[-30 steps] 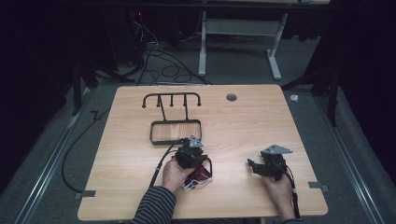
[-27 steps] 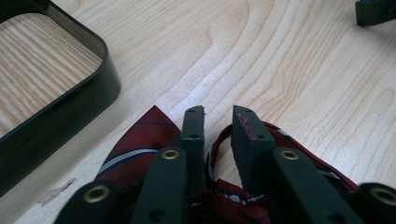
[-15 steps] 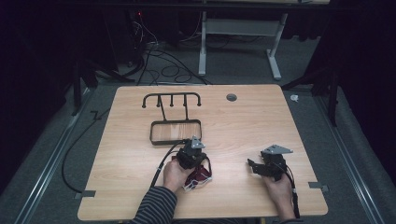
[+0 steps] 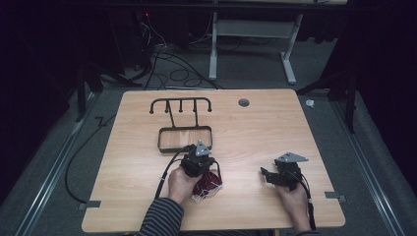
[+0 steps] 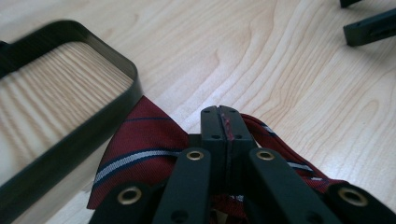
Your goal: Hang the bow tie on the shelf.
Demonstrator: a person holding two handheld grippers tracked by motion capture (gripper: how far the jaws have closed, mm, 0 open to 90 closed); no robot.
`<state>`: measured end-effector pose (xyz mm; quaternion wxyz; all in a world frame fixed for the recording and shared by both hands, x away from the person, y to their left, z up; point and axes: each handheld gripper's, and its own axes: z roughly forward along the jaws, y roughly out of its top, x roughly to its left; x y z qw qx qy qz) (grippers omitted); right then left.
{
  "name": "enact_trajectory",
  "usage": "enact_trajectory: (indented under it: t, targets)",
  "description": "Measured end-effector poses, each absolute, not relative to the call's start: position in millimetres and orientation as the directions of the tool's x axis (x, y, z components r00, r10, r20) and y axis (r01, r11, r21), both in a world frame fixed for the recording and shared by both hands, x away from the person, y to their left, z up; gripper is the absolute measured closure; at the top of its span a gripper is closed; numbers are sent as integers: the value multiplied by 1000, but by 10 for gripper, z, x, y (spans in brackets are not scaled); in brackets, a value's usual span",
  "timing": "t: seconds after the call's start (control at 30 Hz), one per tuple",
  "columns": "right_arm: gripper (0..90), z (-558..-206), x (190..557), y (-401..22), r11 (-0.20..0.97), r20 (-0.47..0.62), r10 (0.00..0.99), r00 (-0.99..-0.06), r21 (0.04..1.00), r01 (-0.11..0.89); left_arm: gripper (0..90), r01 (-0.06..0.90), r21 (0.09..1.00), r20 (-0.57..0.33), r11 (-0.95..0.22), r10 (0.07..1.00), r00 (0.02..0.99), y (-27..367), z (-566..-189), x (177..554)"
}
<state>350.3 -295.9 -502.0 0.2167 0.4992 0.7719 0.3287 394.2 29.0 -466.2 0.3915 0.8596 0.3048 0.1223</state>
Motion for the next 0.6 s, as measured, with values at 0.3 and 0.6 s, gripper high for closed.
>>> enact_trajectory:
  t: [0.3,0.6]
  targets:
    - [332,-5020,3503,-2959,289,-9,912,-410,723,627,896,398,804,-16,-442,653,757,503,-4463,3811]
    - [332,-5021,3504,-2959,290,-10,912,-410,724,626,896,376,861,-45,-341,687,725,793,-4235,3704]
